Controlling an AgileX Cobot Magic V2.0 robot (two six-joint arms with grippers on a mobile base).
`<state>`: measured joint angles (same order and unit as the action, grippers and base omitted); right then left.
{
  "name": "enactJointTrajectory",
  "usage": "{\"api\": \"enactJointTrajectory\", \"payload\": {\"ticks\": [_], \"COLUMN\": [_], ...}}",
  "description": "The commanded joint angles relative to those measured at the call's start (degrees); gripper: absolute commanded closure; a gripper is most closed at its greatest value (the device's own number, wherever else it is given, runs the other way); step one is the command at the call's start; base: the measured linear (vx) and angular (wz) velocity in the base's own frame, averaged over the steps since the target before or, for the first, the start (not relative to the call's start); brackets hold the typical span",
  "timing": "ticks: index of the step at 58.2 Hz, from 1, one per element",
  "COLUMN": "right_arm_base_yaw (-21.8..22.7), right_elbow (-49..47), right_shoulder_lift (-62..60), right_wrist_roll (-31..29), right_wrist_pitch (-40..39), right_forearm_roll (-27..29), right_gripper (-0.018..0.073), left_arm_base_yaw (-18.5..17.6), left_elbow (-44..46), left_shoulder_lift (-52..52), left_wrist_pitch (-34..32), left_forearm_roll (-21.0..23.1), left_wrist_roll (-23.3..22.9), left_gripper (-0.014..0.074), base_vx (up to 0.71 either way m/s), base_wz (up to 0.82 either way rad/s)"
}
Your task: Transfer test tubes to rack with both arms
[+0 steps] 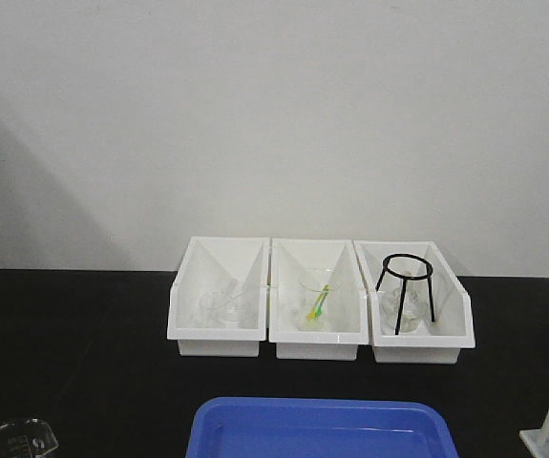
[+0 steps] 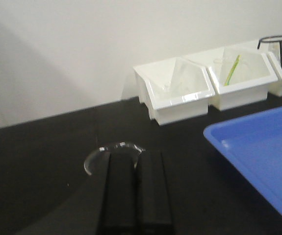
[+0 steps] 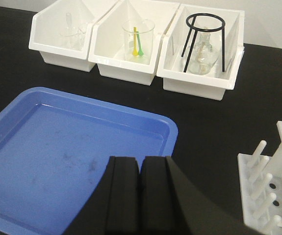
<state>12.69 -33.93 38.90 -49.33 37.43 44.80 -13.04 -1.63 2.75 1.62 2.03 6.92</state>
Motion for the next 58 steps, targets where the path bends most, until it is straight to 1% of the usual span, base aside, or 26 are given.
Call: {"api": "enactJointTrajectory", "payload": {"ticks": [1,8,58], "right_arm_base_yaw": [0.0,0.0,0.0], "right_elbow": [-1.7,-1.7,-1.7], "right_shoulder_lift": [0.0,0.0,0.0], "right_wrist_roll": [-0.2,-0.2,-0.2], "right_wrist_pitch": [-3.1,-3.1,-3.2], "right_forearm_roll": [2.2,2.2,2.2], "right_gripper": [0.0566,0.0566,0.0566], "left_arm_base_yaw": [0.0,0.0,0.0], "left_elbow": [-1.6,-1.6,-1.6], "left_shoulder_lift": [-2.5,-4.4,-4.4], "left_wrist_pitch": [-3.0,-2.5,-2.3], "left_forearm_roll": [0.6,0.8,0.6], "left_wrist_roll": [0.6,0.3,0.3], "left_gripper": [0.0617,0.0617,0.0617], "base_vx": [0.0,0.0,0.0], "base_wz": [0.0,0.0,0.0]}}
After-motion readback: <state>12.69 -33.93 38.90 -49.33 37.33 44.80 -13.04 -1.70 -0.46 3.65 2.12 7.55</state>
